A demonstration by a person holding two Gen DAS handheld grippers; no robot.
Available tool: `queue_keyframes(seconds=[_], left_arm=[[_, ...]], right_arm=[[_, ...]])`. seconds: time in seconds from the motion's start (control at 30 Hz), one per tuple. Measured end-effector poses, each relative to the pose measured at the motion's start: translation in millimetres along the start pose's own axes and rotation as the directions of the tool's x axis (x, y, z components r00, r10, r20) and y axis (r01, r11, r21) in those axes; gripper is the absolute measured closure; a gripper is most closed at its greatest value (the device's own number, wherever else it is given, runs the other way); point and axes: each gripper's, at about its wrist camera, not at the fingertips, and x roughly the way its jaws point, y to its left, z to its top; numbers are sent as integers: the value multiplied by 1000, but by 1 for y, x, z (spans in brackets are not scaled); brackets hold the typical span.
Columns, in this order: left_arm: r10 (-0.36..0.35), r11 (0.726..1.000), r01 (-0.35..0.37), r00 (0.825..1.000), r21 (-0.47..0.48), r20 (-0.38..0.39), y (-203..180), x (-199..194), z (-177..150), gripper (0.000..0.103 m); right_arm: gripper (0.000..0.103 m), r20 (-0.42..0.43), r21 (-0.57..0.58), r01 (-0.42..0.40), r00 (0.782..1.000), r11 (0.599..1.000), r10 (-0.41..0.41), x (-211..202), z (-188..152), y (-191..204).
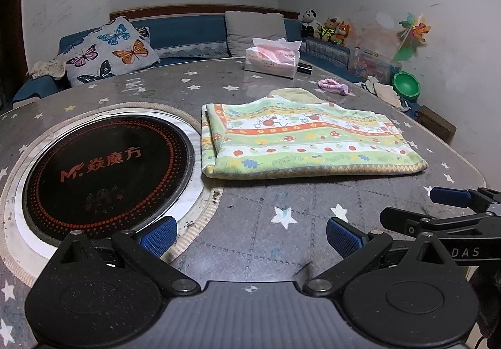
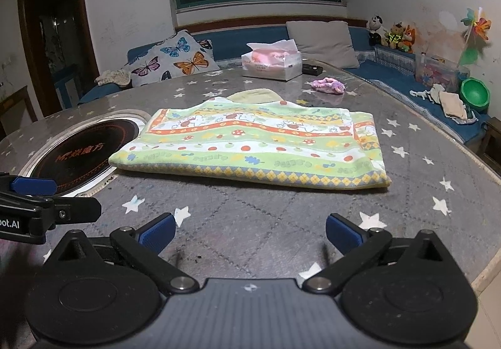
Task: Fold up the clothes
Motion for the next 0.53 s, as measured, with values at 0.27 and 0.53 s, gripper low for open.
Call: queue_keyframes(seconds=[0.27, 0.53], left_arm=[[6, 1000, -6, 1000, -1, -5, 0, 0, -2, 0], [1, 1000, -1, 1000, -3, 1, 0, 1, -2, 0]], right_arm=[[0, -6, -2, 10, 1000, 1000, -10, 0, -1, 1], [0, -20, -2, 14, 1000, 1000, -14, 4, -3, 5]])
